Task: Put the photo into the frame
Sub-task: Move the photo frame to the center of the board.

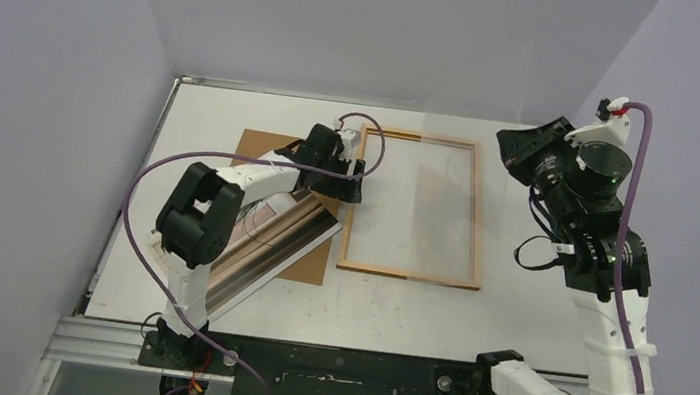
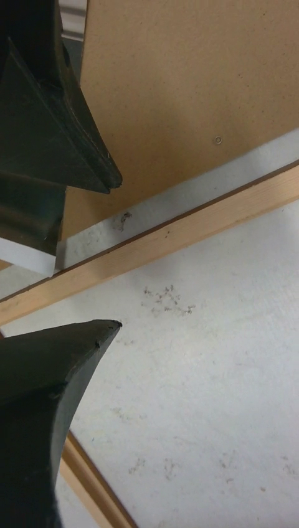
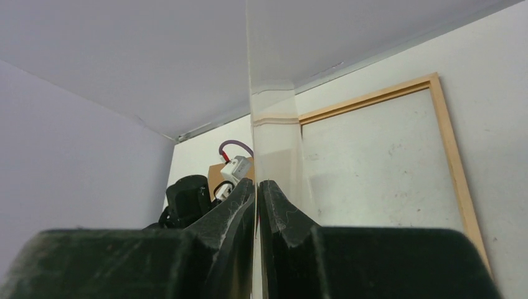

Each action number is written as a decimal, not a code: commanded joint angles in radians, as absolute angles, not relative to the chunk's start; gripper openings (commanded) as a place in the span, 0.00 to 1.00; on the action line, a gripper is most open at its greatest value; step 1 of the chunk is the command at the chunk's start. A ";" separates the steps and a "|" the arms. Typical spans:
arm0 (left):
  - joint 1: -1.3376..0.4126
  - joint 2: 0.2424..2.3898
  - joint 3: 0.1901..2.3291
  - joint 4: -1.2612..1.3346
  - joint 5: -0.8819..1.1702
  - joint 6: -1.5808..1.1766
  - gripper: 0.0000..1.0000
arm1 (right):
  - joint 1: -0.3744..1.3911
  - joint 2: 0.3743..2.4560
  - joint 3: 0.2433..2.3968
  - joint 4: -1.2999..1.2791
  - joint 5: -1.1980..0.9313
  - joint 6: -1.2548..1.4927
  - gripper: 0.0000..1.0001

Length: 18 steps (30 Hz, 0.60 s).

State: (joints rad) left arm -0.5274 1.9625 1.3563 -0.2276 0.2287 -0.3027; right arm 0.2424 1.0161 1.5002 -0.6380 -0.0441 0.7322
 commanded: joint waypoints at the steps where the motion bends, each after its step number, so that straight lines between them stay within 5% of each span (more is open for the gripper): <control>1: -0.527 2.013 1.429 -0.214 0.173 -0.269 0.70 | 0.236 0.977 1.547 -0.660 0.029 0.707 0.09; 8: -0.537 2.078 1.441 -0.199 0.210 -0.278 0.43 | 0.236 0.968 1.543 -0.686 0.055 0.692 0.09; 18: -0.554 2.072 1.395 -0.188 0.215 -0.240 0.26 | 0.237 0.977 1.522 -0.674 0.056 0.683 0.09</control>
